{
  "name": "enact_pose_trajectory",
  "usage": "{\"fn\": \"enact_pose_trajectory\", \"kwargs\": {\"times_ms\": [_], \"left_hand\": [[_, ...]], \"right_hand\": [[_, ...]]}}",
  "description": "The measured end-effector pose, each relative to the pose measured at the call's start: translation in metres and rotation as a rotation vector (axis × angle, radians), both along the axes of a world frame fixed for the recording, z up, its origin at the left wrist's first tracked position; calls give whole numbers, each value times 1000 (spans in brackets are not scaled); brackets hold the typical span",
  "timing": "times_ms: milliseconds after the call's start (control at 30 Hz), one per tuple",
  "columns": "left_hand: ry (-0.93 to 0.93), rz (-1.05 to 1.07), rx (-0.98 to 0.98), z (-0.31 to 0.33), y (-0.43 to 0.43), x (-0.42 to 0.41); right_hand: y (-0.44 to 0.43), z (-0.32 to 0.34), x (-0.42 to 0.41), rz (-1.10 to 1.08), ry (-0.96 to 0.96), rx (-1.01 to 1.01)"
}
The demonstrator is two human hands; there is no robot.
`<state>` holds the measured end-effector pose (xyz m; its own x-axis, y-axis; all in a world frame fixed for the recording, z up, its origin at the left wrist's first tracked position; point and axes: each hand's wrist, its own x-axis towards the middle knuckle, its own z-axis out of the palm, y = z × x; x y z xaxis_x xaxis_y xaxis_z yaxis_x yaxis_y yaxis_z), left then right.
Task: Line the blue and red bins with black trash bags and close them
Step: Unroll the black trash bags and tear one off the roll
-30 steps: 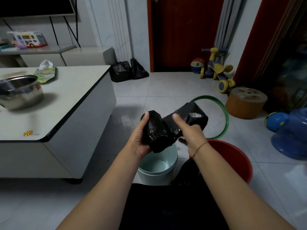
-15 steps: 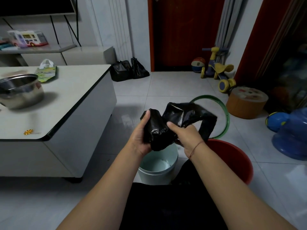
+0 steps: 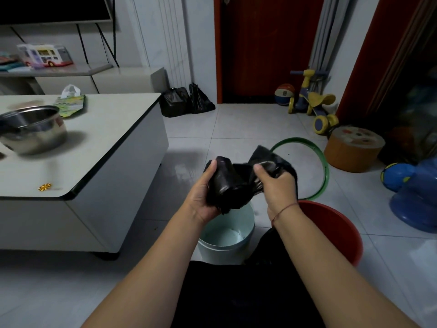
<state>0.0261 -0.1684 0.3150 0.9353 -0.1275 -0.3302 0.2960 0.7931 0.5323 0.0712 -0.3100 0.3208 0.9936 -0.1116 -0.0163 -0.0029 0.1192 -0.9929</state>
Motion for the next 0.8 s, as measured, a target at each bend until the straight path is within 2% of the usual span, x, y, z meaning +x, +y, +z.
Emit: {"fn": "enact_pose_trajectory", "kwargs": {"times_ms": [100, 233, 367, 433, 633, 800], "left_hand": [[10, 5, -5, -1, 2, -1], [-5, 4, -2, -4, 5, 2], [-11, -14, -3, -6, 6, 2], [1, -9, 5, -8, 8, 1], [-11, 33, -10, -13, 21, -1], [-8, 85, -160, -23, 48, -17]], "right_hand": [[-5, 2, 2, -16, -40, 60], [4, -6, -2, 169, 132, 15], [1, 2, 2, 11, 9, 117], [-2, 5, 3, -21, 13, 201], [2, 16, 13, 15, 147, 414], [21, 35, 24, 93, 175, 431]]}}
